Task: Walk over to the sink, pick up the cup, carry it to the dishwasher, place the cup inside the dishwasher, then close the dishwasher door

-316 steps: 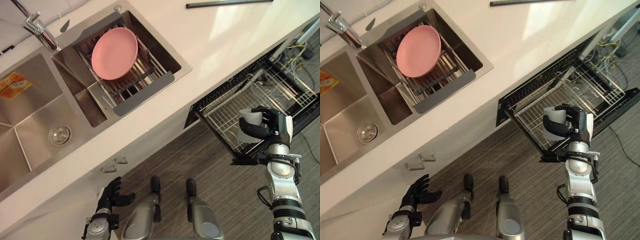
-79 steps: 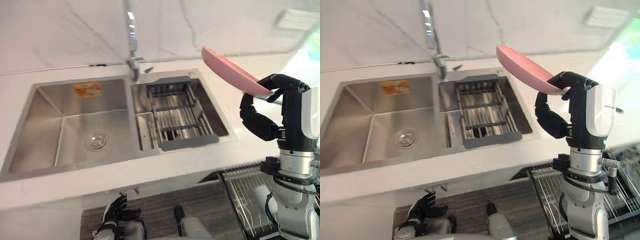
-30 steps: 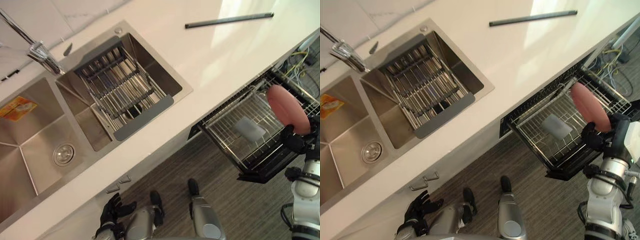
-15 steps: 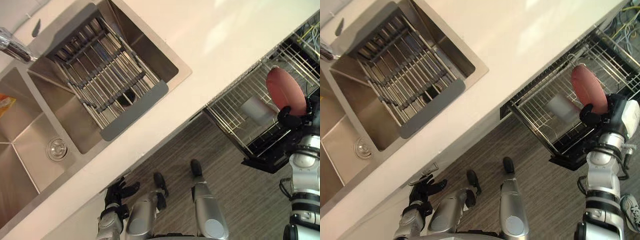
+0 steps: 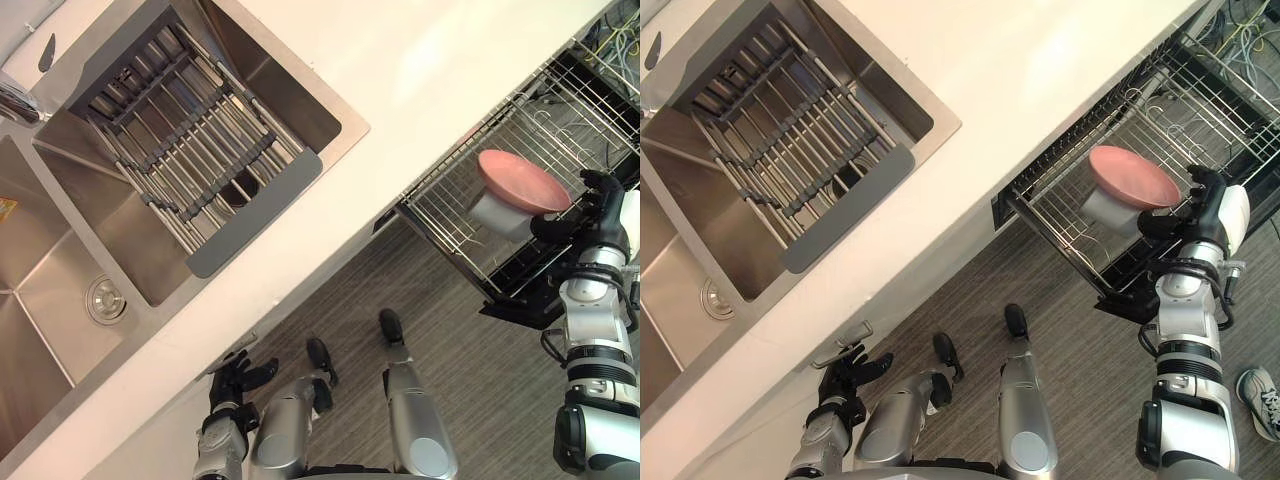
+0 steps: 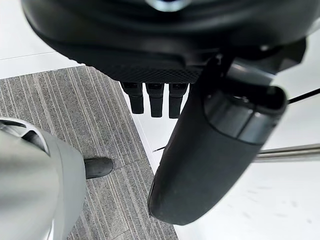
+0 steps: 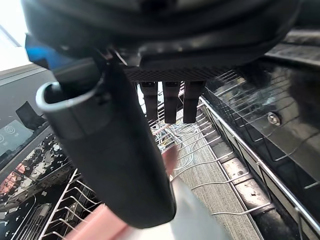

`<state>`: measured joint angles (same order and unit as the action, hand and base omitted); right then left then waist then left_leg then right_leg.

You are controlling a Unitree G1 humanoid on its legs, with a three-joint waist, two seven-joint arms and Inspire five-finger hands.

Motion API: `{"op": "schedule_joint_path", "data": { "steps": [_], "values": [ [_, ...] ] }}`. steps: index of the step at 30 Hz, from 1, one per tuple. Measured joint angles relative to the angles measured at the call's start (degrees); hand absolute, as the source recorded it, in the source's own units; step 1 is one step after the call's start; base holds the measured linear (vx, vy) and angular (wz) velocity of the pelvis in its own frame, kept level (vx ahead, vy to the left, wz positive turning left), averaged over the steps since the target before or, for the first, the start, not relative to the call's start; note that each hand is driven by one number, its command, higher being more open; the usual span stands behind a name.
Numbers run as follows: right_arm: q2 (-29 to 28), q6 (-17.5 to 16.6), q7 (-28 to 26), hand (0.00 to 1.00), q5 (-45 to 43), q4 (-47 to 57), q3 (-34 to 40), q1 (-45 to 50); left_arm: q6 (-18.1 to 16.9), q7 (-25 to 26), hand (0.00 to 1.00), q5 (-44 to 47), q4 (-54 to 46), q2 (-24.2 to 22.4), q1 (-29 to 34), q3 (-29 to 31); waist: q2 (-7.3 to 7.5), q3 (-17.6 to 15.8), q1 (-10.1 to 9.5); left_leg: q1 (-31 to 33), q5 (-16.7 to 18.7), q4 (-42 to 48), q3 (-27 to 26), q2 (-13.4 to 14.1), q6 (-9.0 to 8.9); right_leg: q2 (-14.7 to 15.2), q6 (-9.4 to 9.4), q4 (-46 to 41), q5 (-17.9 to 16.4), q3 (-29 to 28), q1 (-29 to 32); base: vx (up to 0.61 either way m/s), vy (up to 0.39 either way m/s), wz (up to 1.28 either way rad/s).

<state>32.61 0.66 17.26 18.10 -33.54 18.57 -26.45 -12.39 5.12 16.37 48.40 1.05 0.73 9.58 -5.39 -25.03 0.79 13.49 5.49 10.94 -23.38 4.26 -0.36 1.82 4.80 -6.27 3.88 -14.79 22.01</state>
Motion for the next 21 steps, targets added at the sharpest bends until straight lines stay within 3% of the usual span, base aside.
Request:
{"op": "schedule_joint_path", "data": {
  "steps": [9, 13, 21],
  "values": [
    [-4.42, 0.18, 0.83, 0.90, 0.05, 16.15, -0.31, 8.57, 0.30, 1.14, 0.90, 0.45, 0.75, 0.50, 0.28, 0.69, 1.24, -0.68, 0.60, -2.73, 0.16, -0.48, 1.61, 0.06, -0.25, -0.70, 0.18, 2.56, 1.42, 0.27, -4.01, 0.02, -0.021, -0.01],
    [-10.32, -1.84, 1.32, 0.90, -1.00, 21.85, 3.77, 13.58, 0.61, 0.83, 0.90, 0.12, 0.45, 0.75, 0.71, 1.60, 2.55, -0.64, 1.31, -3.98, 0.21, -0.74, 2.65, -0.58, -0.29, 0.13, -0.41, 6.06, 1.33, 1.07, -6.61, -0.04, 0.002, 0.06],
    [-18.03, -5.70, 0.78, 0.90, -14.45, 23.41, 13.37, 25.98, 2.37, -1.58, 0.90, -2.02, 0.18, 2.02, 2.88, 5.38, 4.81, 0.85, 1.80, -6.34, 0.55, -0.94, 3.27, 0.18, -0.75, -0.35, -0.45, 6.11, 1.60, 2.15, -8.96, 0.04, -0.019, 0.01]
  ]
}}
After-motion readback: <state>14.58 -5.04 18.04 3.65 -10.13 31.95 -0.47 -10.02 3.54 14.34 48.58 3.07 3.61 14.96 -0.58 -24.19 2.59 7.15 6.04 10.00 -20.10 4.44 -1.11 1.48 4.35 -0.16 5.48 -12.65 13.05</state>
